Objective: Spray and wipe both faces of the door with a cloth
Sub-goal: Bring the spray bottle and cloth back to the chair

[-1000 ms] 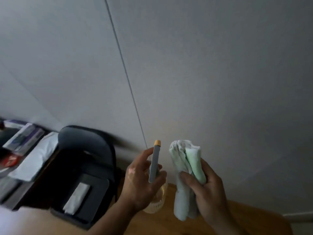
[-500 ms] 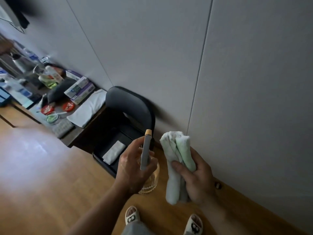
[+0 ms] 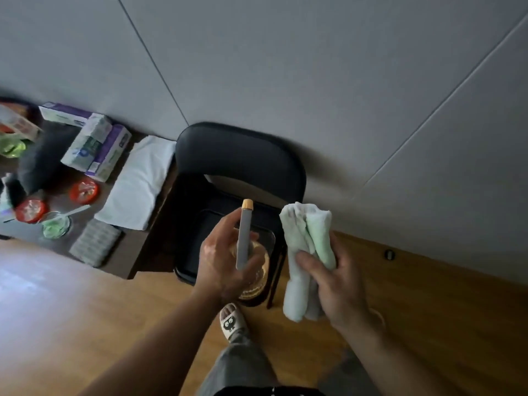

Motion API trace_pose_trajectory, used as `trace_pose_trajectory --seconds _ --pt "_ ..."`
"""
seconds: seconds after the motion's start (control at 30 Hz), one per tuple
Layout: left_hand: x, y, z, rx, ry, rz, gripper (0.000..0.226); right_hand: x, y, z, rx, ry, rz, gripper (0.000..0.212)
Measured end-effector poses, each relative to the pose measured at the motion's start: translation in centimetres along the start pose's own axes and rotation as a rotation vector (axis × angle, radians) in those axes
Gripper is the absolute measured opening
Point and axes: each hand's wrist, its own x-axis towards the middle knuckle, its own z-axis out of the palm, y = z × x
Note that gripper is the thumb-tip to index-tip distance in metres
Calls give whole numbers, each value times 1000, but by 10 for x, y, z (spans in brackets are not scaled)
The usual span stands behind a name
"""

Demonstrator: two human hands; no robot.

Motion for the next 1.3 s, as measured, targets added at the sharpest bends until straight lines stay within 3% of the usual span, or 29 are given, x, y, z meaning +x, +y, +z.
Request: trace_pose_trajectory --seconds 0.2,0.47,0.7,0.87,1.07,1.3 --pt "44 -86 -65 57 -143 74 64 3 36 88 31 185 114 41" --pt "67 -163 -89 92 -173 98 60 21 84 143 38 224 149 35" --pt "59 -200 -79 197 -154 75 47 28 124 159 45 237 117 47" --pt "62 -229 -65 192 -167 115 51 29 162 169 13 275 153 50" --pt "95 -289 -38 109 -227 169 63 46 217 186 10 388 212 37" --pt "134 -377 0 68 -272 197 61 77 295 213 -38 490 240 42"
